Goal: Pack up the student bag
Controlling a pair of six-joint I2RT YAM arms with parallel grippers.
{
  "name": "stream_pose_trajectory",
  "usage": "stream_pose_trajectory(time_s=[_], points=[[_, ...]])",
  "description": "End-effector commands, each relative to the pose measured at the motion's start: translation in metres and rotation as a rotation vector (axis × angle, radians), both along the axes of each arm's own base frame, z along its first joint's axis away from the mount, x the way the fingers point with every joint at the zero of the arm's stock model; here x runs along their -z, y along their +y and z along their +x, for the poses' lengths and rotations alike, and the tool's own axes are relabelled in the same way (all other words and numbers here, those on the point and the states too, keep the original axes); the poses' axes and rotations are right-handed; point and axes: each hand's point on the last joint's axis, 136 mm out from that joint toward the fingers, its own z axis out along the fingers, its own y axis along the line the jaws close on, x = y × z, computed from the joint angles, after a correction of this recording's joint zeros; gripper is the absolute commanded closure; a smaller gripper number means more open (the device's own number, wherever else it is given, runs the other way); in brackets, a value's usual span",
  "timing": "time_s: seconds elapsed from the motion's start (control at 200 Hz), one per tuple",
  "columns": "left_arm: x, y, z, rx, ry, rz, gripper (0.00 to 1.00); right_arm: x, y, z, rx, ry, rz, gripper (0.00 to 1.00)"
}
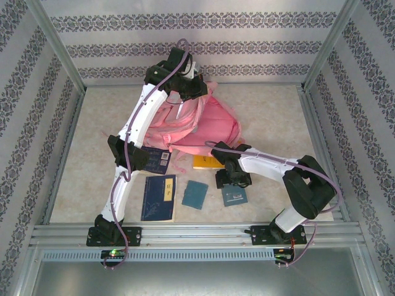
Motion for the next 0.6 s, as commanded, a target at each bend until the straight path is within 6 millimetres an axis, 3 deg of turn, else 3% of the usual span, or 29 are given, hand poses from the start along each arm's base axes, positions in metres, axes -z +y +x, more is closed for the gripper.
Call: stream_pose_trajectory(time_s=[0.0, 0.18, 0.31, 0.37, 0.48, 0.595], points=[[0.0, 0.012, 0.011, -0.041, -0.008, 0.006, 1.0, 0.021, -0.007, -0.01, -0.025, 0.017, -0.049, 0.28], [0.0, 0.011, 0.012, -0.04, -0.011, -0.002, 1.0, -0.001, -0.008, -0.004, -0.036, -0.04, -0.031, 0.29], [0.006, 0.012, 0.014, -0.043, -0.004, 0.01, 0.99, -0.007, -0.012, 0.0, -0.021, -0.069, -0.017, 0.29], [0.011, 0.009, 0.013, -0.034, 0.013, 0.005, 0.92, -0.01, -0.011, 0.003, -0.008, -0.077, 0.015, 0.25], [0.016, 0.002, 0.009, -0.005, 0.006, 0.02, 0.63, -0.024, -0.007, 0.007, -0.006, -0.107, 0.089, 0.14], [0.015, -0.004, 0.003, 0.013, -0.005, 0.037, 0.5, -0.043, -0.009, 0.006, -0.004, -0.157, 0.161, 0.09]])
